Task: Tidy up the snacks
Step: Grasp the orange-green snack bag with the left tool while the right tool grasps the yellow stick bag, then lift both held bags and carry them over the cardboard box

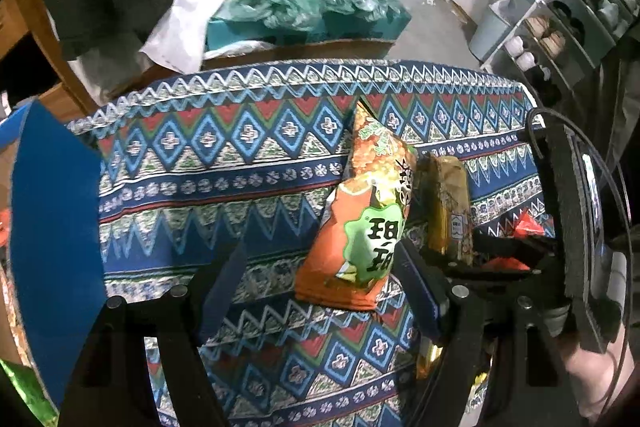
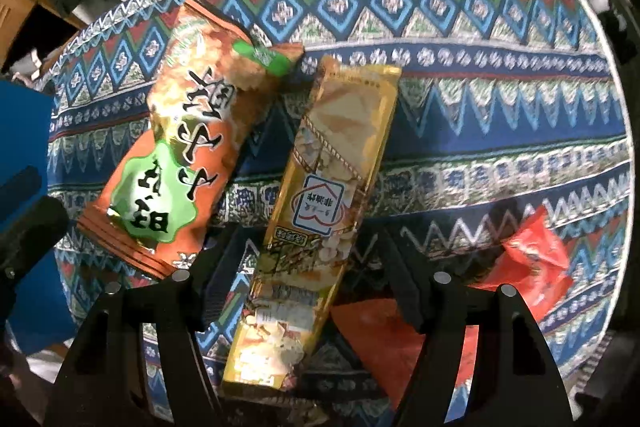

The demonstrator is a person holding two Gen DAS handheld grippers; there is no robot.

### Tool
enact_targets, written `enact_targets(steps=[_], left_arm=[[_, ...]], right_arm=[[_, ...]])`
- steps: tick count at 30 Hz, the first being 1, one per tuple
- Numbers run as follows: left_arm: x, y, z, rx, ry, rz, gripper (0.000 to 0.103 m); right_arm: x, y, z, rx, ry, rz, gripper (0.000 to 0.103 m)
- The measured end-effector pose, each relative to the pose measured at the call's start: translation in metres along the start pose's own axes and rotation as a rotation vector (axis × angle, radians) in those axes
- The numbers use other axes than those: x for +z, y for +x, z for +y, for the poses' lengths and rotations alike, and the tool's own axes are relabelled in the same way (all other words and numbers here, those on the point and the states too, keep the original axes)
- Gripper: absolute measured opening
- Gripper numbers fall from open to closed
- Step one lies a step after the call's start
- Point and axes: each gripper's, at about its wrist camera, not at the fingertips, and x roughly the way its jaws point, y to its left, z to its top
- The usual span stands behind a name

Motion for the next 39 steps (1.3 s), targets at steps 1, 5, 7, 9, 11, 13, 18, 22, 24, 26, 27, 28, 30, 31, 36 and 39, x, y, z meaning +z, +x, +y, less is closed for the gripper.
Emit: enact_targets(steps=[1, 5, 7, 9, 11, 13, 18, 22, 24, 26, 27, 28, 30, 31, 36, 39], left_arm=[[0.002, 0.004, -0.002, 0.0, 0.002, 0.006, 0.077], [0.008, 0.016, -0.011, -0.009, 0.02, 0.02, 0.08], [0.01, 0.022, -0.018, -0.007, 0.042, 0.024, 0.083], [0.012, 0.027, -0.024, -0.002, 0.055, 0.026, 0.083], [0.013, 0.033, -0.029, -0.01, 0.056, 0.035, 0.083], [0.015, 0.038, -0.033, -0.017, 0.056, 0.038, 0.084], [0.018, 0.053, -0.04, 0.003, 0.075, 0.058, 0.084], [0.018, 0.068, -0.037, 0.005, 0.048, 0.092, 0.084], [0.016, 0.07, -0.035, -0.003, 0.042, 0.086, 0.083], [0.014, 0.072, -0.035, 0.009, 0.048, 0.088, 0.068], [0.013, 0.073, -0.034, 0.007, 0.052, 0.095, 0.066], [0.012, 0.072, -0.035, 0.001, 0.056, 0.094, 0.062], [0.009, 0.068, -0.035, 0.006, 0.07, 0.076, 0.054], [0.008, 0.065, -0.036, 0.007, 0.079, 0.07, 0.05], [0.003, 0.051, -0.034, 0.028, 0.091, 0.037, 0.044], [0.001, 0.043, -0.029, 0.03, 0.081, 0.021, 0.044]], right_arm=[[0.0, 0.004, -0.002, 0.006, 0.004, 0.006, 0.067], [-0.005, 0.004, -0.01, 0.014, -0.003, -0.034, 0.039], [-0.006, 0.003, -0.015, 0.02, 0.003, -0.044, 0.037], [-0.006, 0.0, -0.025, 0.031, 0.024, -0.061, 0.035], [-0.004, -0.006, -0.031, 0.038, 0.044, -0.074, 0.033], [0.002, -0.01, -0.039, 0.041, 0.061, -0.08, 0.033], [0.007, -0.013, -0.056, 0.067, 0.106, -0.081, 0.033], [0.004, -0.017, -0.062, 0.08, 0.116, -0.093, 0.033], [0.003, -0.018, -0.064, 0.084, 0.122, -0.098, 0.033], [0.002, -0.019, -0.065, 0.091, 0.122, -0.101, 0.033], [0.003, -0.018, -0.061, 0.093, 0.12, -0.103, 0.032], [0.004, -0.018, -0.058, 0.095, 0.116, -0.105, 0.032], [0.009, -0.017, -0.051, 0.095, 0.11, -0.111, 0.032], [0.009, -0.018, -0.049, 0.095, 0.105, -0.115, 0.032], [0.01, -0.026, -0.033, 0.099, 0.082, -0.146, 0.031], [0.011, -0.033, -0.02, 0.102, 0.065, -0.17, 0.031]])
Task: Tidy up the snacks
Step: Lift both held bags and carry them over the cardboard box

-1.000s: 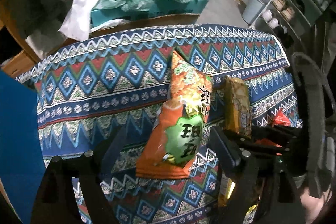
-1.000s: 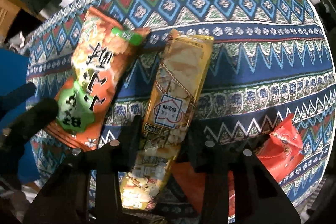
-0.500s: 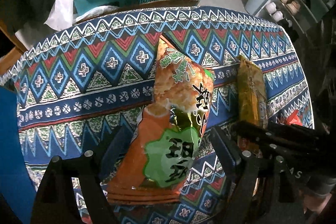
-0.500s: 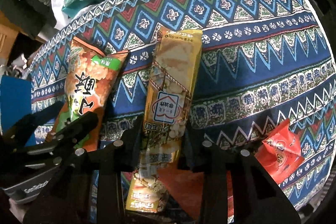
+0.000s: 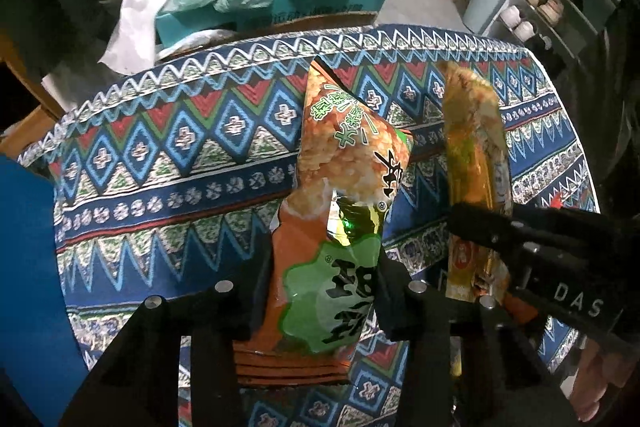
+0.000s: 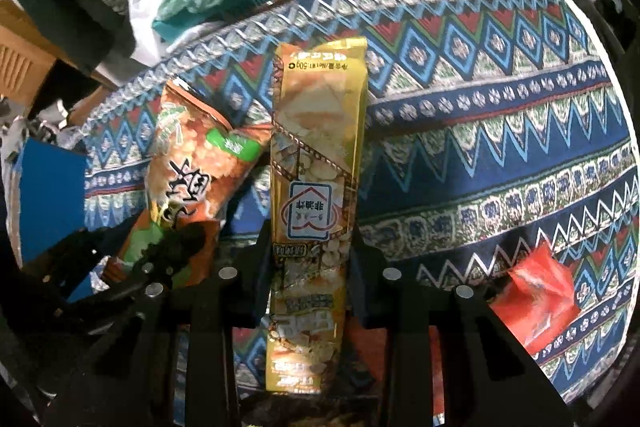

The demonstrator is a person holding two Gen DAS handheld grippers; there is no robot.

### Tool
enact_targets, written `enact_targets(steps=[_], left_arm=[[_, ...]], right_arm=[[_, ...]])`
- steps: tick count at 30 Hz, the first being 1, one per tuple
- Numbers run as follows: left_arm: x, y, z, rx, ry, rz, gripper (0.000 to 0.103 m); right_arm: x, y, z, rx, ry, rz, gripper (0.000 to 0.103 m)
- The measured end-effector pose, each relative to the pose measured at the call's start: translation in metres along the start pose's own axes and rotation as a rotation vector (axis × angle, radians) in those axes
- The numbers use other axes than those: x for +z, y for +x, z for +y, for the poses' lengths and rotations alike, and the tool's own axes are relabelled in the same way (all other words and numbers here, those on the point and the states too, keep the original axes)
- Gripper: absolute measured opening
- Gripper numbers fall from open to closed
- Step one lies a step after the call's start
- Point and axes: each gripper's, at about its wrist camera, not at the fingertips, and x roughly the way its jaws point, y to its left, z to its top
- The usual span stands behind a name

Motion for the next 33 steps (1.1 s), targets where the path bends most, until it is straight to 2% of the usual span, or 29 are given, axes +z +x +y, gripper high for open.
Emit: enact_targets(steps=[8, 22, 33], left_arm=[[-0.003, -0.037, 0.021, 0.014, -0.06, -0.071, 0.043], [-0.018, -0.111, 0.059, 0.042, -0.149, -0.205, 0.043], [-0.037, -0.165, 0.101, 0.066, -0.224, -0.284, 0.043]], right_arm=[[-0.004, -0.03, 0.026, 0.014, -0.063, -0.08, 0.031], [0.002, -0.057, 0.09, 0.045, -0.169, -0.157, 0.031], [-0.002, -0.077, 0.138, 0.102, -0.243, -0.172, 0.031]])
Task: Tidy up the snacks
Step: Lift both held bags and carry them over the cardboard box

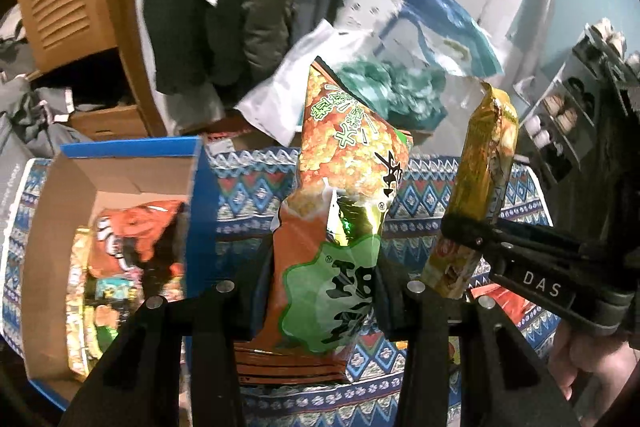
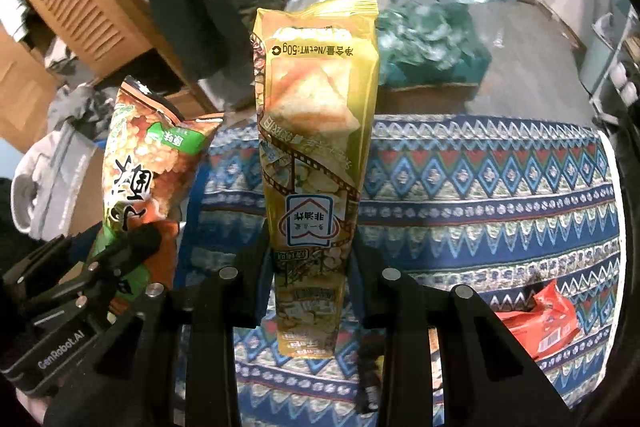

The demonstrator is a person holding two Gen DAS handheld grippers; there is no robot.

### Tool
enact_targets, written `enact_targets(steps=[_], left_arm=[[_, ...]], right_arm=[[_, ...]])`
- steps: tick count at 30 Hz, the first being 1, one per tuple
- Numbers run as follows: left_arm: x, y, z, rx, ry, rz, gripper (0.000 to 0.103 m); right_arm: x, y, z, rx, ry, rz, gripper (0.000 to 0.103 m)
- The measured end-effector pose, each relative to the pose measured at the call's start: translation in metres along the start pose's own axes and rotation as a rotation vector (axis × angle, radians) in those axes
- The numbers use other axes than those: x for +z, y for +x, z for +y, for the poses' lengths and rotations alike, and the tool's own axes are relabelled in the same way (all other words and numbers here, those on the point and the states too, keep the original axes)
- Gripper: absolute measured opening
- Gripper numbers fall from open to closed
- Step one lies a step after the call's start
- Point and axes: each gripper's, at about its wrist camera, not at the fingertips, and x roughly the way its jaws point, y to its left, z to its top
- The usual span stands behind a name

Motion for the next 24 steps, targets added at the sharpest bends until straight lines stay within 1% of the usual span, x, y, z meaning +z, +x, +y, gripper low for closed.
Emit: enact_targets(steps=[8, 15, 24], left_arm=[[0.0, -0.037, 0.034, 0.012, -0.047, -0.043, 0.043], [0.001, -0.066, 0.074, 0.034, -0.107, -0.084, 0.043], [-0.008, -0.09, 0.118, 0.093, -0.168, -0.124, 0.043]], right_arm=[[0.005, -0.012, 0.038, 0.057, -0.052, -0.005, 0.031], [0.013, -0.019, 0.083, 0.126, -0.113, -0.003, 0.031], [0.018, -0.016, 0.132, 0.19, -0.172, 0.012, 0.031]])
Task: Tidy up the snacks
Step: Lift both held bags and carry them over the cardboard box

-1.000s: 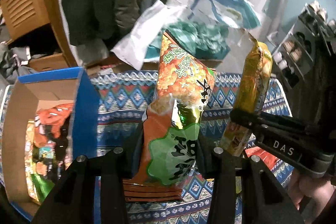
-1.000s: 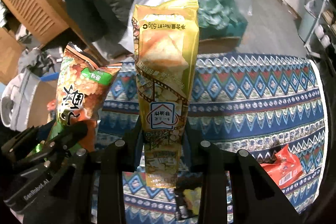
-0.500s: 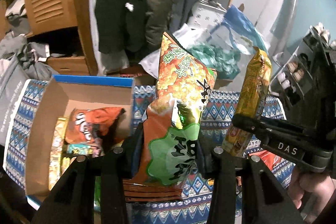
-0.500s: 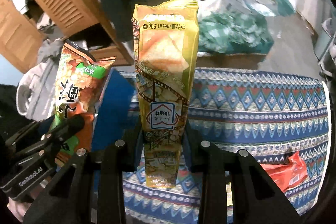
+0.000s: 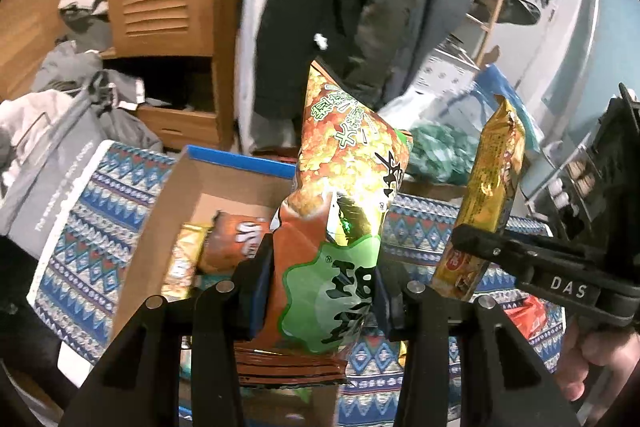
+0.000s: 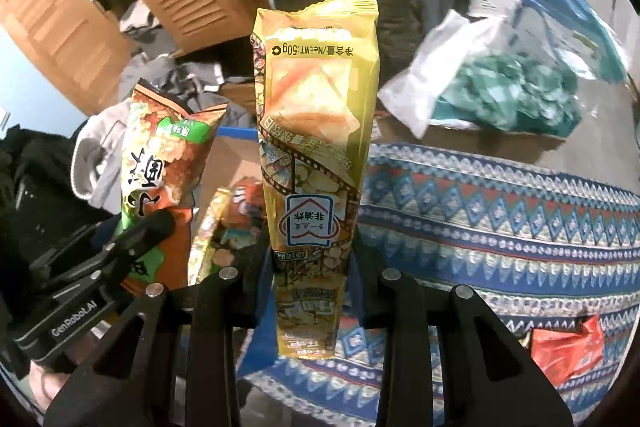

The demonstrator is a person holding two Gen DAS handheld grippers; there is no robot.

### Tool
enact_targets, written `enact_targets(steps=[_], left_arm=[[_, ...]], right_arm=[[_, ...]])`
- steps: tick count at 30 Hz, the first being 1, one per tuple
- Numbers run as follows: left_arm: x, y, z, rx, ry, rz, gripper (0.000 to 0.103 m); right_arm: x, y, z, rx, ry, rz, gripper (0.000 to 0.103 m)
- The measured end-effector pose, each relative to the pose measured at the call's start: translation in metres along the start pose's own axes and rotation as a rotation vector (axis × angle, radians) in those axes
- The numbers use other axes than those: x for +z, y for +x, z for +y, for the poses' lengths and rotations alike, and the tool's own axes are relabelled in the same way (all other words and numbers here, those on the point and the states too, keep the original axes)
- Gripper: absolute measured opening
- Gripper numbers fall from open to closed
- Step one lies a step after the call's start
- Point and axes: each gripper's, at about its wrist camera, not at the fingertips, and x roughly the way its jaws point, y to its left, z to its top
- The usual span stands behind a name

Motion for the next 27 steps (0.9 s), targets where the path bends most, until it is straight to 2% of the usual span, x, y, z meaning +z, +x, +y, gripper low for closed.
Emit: enact_targets(steps=[10, 17, 23, 27], left_arm=[[-0.004, -0.01, 0.052, 0.042, -0.082, -0.01, 0.043], [-0.008, -0.013, 0.075, 0.059, -0.118, -0.011, 0.043], [-0.015, -0.001, 0.096, 0.079, -0.168, 0.024, 0.044], [-0.019, 0.01, 0.108, 0.083, -0.211, 0.055, 0.044]], right_arm=[[0.01, 0.026, 0.046, 0.05, -0.053, 0.039, 0.031], [0.011, 0.051, 0.07, 0.052, -0.086, 0.082, 0.031], [0.008, 0.077, 0.083, 0.056, -0.1, 0.146, 0.031], [0.005, 0.092, 0.089, 0.07, -0.109, 0.19, 0.037]])
